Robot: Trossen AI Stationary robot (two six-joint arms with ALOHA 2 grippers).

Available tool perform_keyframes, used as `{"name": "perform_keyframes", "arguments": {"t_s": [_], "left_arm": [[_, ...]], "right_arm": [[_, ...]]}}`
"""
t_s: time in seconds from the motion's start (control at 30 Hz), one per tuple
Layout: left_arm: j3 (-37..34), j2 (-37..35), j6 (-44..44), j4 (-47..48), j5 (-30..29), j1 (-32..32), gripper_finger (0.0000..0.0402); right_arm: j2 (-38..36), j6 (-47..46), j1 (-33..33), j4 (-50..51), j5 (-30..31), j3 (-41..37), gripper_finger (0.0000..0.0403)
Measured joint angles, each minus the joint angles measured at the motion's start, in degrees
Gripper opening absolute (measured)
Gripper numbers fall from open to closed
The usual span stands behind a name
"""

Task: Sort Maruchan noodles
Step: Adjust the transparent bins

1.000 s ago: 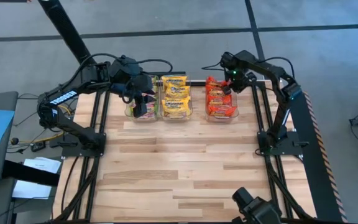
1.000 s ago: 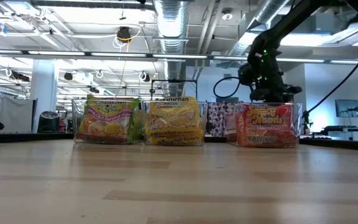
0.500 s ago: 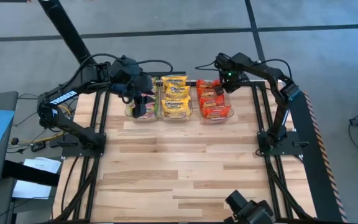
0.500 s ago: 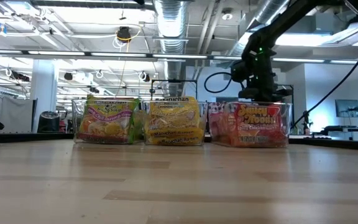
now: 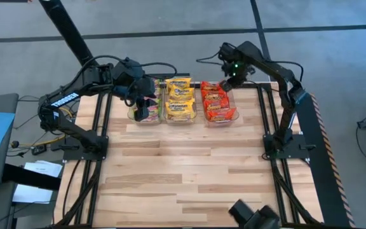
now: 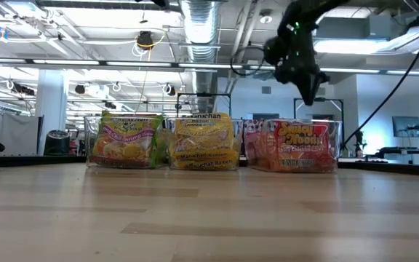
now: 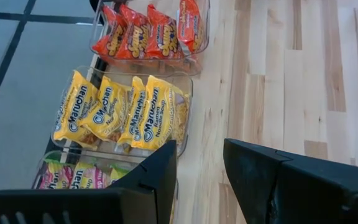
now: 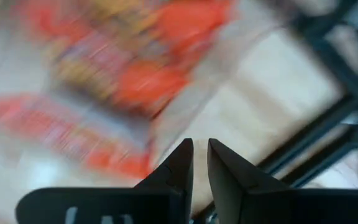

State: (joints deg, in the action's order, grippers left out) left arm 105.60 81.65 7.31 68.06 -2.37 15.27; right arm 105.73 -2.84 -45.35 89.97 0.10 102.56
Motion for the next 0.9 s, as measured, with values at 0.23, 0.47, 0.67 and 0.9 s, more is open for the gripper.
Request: {"name": "perform_keyframes", "arguments": {"t_s": [0.23, 0.47, 0.67, 0.9], "left_arm": [[0.0, 0.0, 0.0, 0.05, 0.0, 0.0, 0.0122], [0.0, 0.0, 0.0, -0.01, 0.0, 0.0, 0.0122], [0.0, 0.0, 0.0, -0.05, 0.0, 0.0, 0.0122], [0.0, 0.0, 0.0, -0.9, 0.0, 0.0, 0.0122]], "right_arm": [[-1.95, 1.23, 9.7, 0.22, -6.03, -0.04, 0.007], [-1.88, -0.64, 17.97, -0.63, -6.07, -4.95, 0.007], [-1.78, -2.17, 22.37, -3.03, -6.11, -10.22, 0.007], [-1.88, -3.79, 24.39, -9.15, -6.51, -14.24, 0.007]]}}
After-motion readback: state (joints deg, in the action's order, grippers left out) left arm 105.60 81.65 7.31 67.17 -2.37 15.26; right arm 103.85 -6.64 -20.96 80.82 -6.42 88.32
